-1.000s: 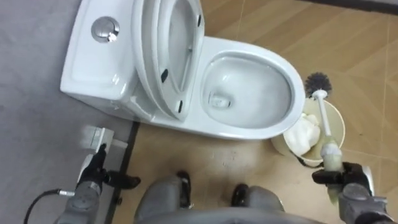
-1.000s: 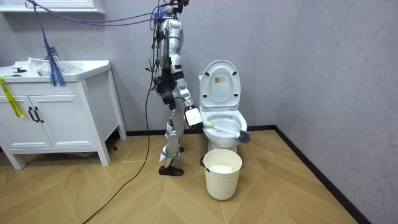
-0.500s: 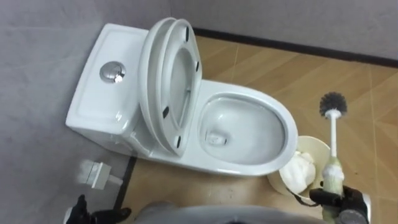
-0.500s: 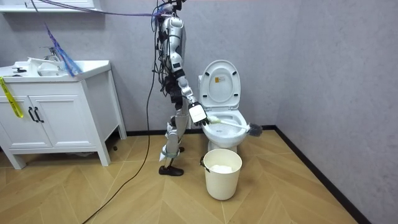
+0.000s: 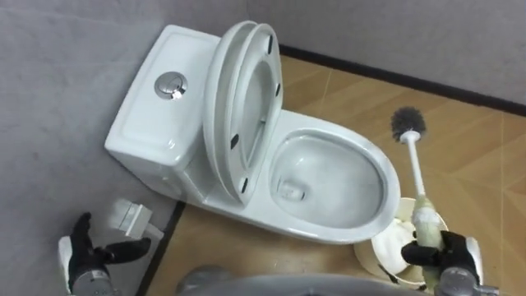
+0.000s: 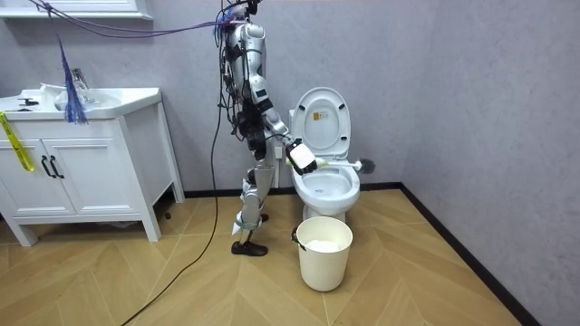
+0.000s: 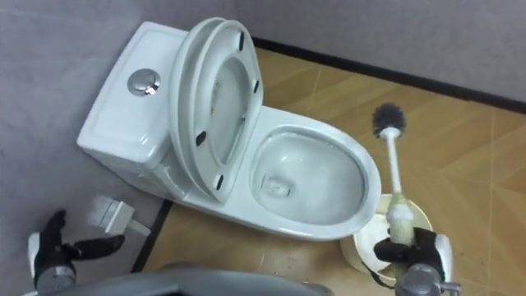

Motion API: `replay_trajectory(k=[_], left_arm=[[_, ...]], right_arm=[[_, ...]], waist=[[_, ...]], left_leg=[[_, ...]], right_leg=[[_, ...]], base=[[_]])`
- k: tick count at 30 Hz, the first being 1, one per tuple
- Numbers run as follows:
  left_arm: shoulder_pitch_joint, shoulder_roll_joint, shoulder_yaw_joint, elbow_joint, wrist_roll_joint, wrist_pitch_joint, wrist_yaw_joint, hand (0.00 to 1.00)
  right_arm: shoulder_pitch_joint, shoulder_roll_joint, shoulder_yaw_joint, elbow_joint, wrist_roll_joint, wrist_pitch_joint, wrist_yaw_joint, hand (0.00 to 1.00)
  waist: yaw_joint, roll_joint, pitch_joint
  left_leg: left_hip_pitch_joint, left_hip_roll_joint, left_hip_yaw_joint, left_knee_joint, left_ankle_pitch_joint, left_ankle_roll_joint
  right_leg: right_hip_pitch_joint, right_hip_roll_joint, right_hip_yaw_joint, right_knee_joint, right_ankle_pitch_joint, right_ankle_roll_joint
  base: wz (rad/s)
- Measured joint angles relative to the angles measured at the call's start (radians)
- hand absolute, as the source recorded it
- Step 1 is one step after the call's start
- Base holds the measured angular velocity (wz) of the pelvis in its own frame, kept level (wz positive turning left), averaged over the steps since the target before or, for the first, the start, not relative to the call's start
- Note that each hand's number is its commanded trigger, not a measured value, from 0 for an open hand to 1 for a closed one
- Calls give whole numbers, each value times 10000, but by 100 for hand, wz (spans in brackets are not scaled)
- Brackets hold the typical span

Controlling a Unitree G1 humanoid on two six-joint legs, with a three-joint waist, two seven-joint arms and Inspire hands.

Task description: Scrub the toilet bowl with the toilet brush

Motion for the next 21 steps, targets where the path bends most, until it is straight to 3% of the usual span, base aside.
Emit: replay_trajectory(k=[6, 9, 11, 14, 21], left_arm=[[88, 5, -484, -2356, 1302, -145, 609, 0], [55, 32, -839, -3482, 2031, -578, 1071, 0], [-211, 80, -1023, -4056, 2434, -1064, 1344, 0], [-611, 108, -1120, -4395, 2831, -1318, 1507, 0], [-961, 188, -1617, -4637, 3435, -1352, 1477, 0]], right_arm=[[-186, 6, 457, 368, -1565, -104, 371, 100], [-211, 5, 664, 541, -2310, -357, 503, 100], [-209, 3, 708, 572, -2894, -376, 626, 100], [-298, 4, 780, 815, -3226, -369, 705, 100], [-365, -7, 845, 1289, -3950, -334, 1136, 100]], waist=[[270, -69, 18], [293, -30, 21], [291, -23, 18], [274, -13, 12], [212, -14, 8]], left_leg=[[-74, -38, -192, 133, 4, -5], [-119, -48, -271, 135, 18, -21], [-147, -48, -282, 36, 43, -40], [-90, -49, -266, -24, 87, -50], [-112, -70, -269, -26, 89, -52]], right_leg=[[87, 14, -134, -1, 2, -2], [72, 23, -149, -4, 2, -2], [43, 31, -166, -9, 2, -2], [30, 29, -153, -23, 3, -3], [39, 31, -152, -174, 7, -9]], base=[[12], [5], [0], [0], [0]])
